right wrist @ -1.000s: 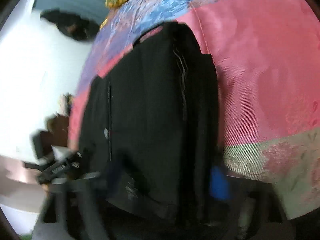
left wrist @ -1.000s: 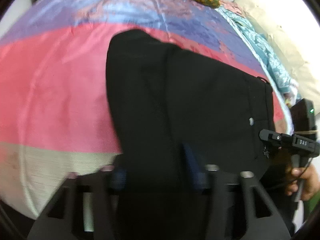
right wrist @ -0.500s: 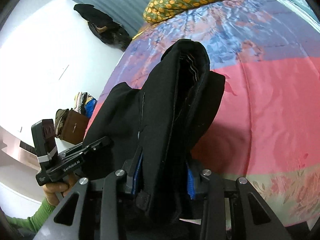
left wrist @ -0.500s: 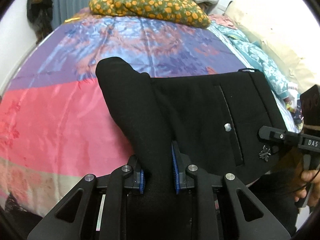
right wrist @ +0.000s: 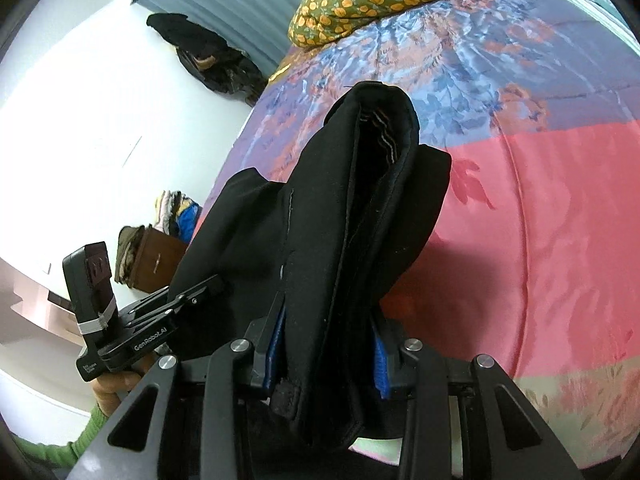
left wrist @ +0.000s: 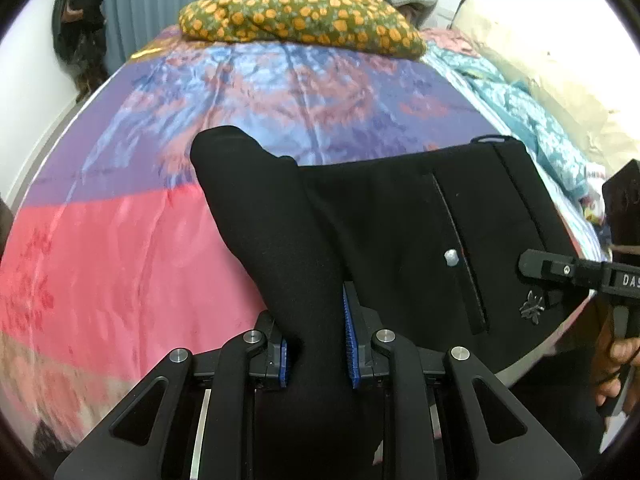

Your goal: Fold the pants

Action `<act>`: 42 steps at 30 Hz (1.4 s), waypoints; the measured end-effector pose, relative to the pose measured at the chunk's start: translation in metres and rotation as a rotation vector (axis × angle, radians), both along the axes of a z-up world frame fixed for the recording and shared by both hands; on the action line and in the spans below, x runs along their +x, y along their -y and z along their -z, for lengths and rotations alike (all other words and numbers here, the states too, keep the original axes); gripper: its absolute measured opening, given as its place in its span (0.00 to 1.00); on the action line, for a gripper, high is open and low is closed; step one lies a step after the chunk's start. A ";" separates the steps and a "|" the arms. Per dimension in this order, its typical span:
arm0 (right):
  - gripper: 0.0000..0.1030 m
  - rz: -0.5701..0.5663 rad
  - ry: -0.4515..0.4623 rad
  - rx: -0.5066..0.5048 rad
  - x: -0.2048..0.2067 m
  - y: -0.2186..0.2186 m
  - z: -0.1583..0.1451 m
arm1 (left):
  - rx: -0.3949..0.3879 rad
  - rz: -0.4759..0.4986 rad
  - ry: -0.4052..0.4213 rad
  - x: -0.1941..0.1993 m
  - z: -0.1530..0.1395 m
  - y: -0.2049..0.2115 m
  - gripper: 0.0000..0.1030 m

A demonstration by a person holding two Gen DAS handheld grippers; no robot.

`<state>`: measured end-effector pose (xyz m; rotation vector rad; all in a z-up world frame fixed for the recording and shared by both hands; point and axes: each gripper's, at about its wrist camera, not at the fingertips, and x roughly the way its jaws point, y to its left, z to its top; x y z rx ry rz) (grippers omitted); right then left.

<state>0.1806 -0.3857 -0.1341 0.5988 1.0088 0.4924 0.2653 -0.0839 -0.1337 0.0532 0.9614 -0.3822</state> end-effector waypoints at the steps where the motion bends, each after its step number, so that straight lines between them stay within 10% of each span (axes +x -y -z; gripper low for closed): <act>1: 0.36 0.002 0.005 0.003 0.005 0.000 -0.002 | -0.003 0.000 0.009 0.008 -0.005 0.001 0.20; 12: 0.36 0.031 0.104 -0.049 0.141 0.015 -0.030 | -0.011 -0.030 0.117 0.130 -0.019 0.025 0.21; 17: 0.44 0.156 -0.166 -0.159 0.181 0.038 0.065 | 0.117 -0.097 -0.110 0.176 0.087 0.023 0.47; 19: 0.55 0.206 -0.262 -0.179 0.178 0.049 0.090 | 0.112 -0.131 -0.079 0.167 0.096 0.009 0.57; 25: 1.00 0.379 -0.143 -0.255 0.130 0.061 0.022 | 0.135 -0.198 0.109 0.100 0.038 -0.016 0.78; 32: 1.00 0.433 -0.013 -0.501 0.034 0.009 -0.072 | 0.242 -0.223 0.235 0.002 -0.023 -0.010 0.98; 42: 1.00 0.275 0.117 -0.603 -0.135 -0.073 -0.102 | 0.167 -0.220 0.077 -0.122 -0.049 -0.021 0.98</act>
